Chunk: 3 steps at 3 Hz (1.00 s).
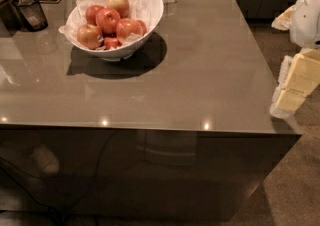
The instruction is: Pick apple from white bowl
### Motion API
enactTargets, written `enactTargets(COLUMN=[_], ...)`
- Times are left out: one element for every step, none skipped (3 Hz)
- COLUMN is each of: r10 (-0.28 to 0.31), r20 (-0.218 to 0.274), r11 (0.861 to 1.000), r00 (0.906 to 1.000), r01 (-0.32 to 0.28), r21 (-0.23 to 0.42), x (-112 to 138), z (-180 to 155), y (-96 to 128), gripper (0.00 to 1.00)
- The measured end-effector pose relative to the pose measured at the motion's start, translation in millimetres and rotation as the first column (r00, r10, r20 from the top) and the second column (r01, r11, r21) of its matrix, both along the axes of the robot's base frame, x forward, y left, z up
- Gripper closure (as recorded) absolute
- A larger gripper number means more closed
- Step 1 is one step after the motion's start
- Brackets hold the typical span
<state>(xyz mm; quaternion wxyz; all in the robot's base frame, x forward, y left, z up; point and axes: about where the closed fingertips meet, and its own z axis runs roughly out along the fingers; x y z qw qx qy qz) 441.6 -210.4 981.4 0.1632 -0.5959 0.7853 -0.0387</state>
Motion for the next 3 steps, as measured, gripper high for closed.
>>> enactTargets(r10=[-0.029, -0.035, -0.033], r20=[-0.012, -0.038, -0.019], r11=[0.999, 0.998, 0.999], r00=[0.9995, 0.9987, 0.9993], r01=[0.029, 0.033, 0.032], r21=[-0.032, -0.049, -0.038], x=[16.9, 34.8, 38.0], z=[8.0, 11.5, 14.4], y=[30.3, 68.1, 72.6], gripper=[0.00, 0.00, 0.00])
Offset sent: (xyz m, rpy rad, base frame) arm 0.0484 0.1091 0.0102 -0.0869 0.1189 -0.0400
